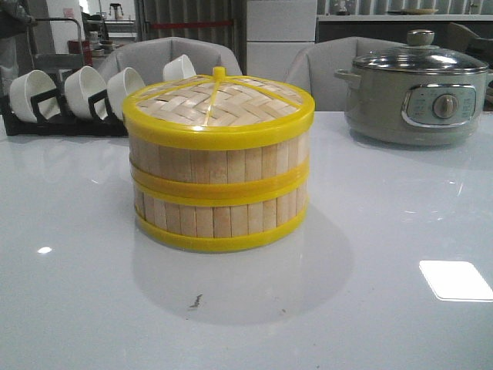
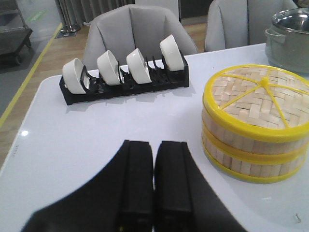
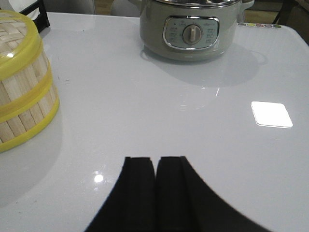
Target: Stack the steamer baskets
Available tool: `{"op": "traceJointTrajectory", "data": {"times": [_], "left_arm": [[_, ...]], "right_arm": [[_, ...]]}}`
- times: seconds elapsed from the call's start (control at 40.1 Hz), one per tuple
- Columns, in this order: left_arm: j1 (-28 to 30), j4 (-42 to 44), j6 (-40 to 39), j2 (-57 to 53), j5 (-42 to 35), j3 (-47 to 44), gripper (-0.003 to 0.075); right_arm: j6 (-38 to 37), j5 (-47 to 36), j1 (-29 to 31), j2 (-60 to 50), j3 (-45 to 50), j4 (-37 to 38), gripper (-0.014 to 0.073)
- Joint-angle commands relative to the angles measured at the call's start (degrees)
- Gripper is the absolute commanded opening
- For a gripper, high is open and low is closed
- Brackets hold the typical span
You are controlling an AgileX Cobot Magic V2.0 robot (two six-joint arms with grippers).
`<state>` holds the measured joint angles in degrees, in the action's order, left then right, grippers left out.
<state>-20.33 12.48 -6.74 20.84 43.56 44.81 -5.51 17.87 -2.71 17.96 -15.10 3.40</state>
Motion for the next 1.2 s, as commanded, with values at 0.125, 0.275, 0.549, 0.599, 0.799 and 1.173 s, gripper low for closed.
{"op": "traceJointTrajectory", "data": {"times": [0.125,0.275,0.549,0.599,0.799,1.173], "left_arm": [[2.52,-3.32,-0.35,1.03,-16.15,-0.26,0.0085],[10.36,-10.21,-0.35,1.03,-24.53,-6.16,0.0085],[17.26,-14.61,-0.35,-4.21,-29.68,-18.95,0.0085],[17.26,-14.61,-0.25,-5.68,-33.10,-22.03,0.0085],[17.26,-14.61,-0.25,-11.27,-46.52,-35.12,0.0085],[17.26,-13.22,-0.25,-20.34,-46.05,-45.25,0.0085]], "right_arm": [[0.61,-4.99,0.42,0.20,-1.70,0.80,0.0026],[0.61,-4.99,0.42,0.20,-1.70,0.80,0.0026],[0.61,-4.99,0.42,0.20,-1.70,0.80,0.0026],[0.61,-4.99,0.42,0.20,-1.70,0.80,0.0026],[0.61,-4.99,0.42,0.20,-1.70,0.80,0.0026],[0.61,-4.99,0.42,0.20,-1.70,0.80,0.0026]]}}
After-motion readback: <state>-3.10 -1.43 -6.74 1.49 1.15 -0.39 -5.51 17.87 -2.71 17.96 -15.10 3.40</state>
